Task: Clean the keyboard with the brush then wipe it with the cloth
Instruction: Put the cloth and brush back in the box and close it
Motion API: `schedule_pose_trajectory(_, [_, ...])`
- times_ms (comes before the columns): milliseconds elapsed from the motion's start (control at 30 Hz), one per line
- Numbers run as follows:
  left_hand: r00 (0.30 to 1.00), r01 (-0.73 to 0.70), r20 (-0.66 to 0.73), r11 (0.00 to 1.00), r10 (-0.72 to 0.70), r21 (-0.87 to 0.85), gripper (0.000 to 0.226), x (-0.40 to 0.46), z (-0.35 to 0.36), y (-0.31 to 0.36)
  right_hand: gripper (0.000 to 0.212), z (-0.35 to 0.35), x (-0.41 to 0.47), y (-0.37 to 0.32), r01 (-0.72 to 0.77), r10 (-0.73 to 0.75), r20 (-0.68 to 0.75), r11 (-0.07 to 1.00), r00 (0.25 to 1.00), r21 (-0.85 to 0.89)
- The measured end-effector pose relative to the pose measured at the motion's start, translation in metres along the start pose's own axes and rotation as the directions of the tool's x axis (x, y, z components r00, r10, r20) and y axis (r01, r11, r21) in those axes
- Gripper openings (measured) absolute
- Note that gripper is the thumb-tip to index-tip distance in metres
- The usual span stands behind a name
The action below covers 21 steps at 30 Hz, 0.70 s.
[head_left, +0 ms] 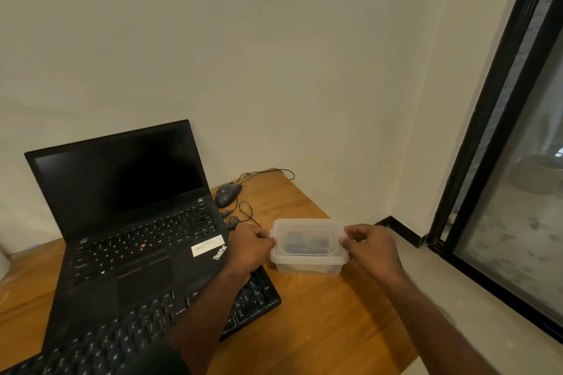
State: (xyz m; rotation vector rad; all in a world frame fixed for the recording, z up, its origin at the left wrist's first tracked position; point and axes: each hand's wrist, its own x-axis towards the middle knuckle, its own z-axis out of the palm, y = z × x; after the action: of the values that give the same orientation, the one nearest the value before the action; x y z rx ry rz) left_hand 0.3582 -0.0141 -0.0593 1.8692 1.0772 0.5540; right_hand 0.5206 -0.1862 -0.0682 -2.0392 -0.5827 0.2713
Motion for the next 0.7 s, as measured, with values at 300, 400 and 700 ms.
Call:
schedule_pose_trajectory(300, [0.985,0.152,0.111,0.970,-0.132,-0.191,0.006,0.017,0.002,-0.013,0.026,0.009,0.010,0.013,-0.193,0.168,0.135,0.961,0.976,0.196])
schedule_pose_trajectory(400, [0.978,0.160,0.160,0.976,-0.136,-0.151,0.008,0.016,0.000,-0.008,0.028,0.010,0.011,0.013,-0.237,0.201,0.206,0.957,0.958,0.168])
schedule_pose_trajectory(700, [0.922,0.279,0.308,0.955,-0.235,-0.106,0.028,0.009,-0.004,-0.003,0.028,0.016,0.004,0.017,-0.281,0.244,0.164,0.923,0.956,0.263])
